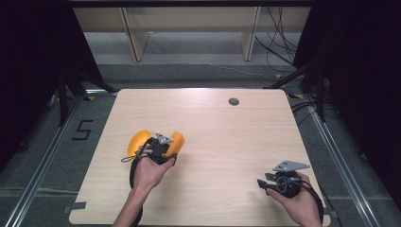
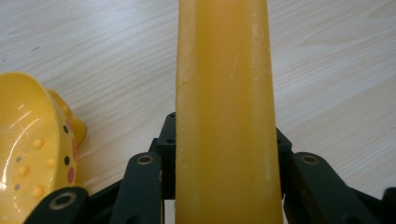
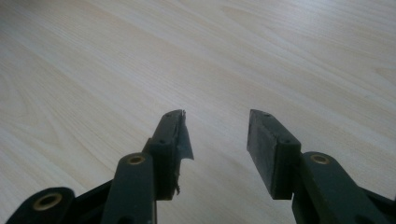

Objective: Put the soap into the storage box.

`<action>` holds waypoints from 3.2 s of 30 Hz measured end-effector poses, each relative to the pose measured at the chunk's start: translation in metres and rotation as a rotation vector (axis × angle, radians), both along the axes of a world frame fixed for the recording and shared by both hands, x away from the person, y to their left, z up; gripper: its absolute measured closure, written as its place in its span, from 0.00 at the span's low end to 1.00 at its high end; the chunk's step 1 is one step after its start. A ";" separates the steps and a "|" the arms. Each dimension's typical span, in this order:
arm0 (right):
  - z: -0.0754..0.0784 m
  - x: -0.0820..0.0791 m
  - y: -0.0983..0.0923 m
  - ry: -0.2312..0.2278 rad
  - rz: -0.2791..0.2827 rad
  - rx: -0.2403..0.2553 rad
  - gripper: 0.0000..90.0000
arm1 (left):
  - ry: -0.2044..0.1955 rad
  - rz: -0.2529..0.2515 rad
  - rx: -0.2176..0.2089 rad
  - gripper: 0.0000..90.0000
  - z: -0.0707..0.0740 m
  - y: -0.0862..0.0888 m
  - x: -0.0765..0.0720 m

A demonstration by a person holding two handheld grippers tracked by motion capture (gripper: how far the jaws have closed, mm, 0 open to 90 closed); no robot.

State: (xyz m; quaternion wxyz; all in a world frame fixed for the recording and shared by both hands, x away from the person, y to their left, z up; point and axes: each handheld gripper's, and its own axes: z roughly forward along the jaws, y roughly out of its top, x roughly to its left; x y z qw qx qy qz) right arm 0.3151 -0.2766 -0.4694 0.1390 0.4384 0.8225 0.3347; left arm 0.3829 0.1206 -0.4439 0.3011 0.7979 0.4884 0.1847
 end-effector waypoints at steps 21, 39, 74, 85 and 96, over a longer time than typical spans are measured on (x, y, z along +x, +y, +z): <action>0.005 -0.004 0.000 0.015 -0.045 0.007 0.63 | -0.001 0.121 -0.044 0.67 0.019 0.026 -0.025; 0.005 -0.005 0.000 0.008 -0.062 0.016 0.62 | -0.019 0.218 -0.077 0.67 0.033 0.053 -0.026; 0.006 -0.004 -0.001 0.019 -0.054 0.028 0.62 | 0.014 0.334 -0.026 0.67 0.043 0.081 -0.006; 0.006 -0.005 -0.001 0.015 -0.062 0.020 0.62 | 0.007 0.319 -0.003 0.67 0.041 0.083 0.001; 0.006 -0.004 -0.001 0.010 -0.054 0.020 0.62 | 0.014 0.300 0.018 0.67 0.039 0.083 0.009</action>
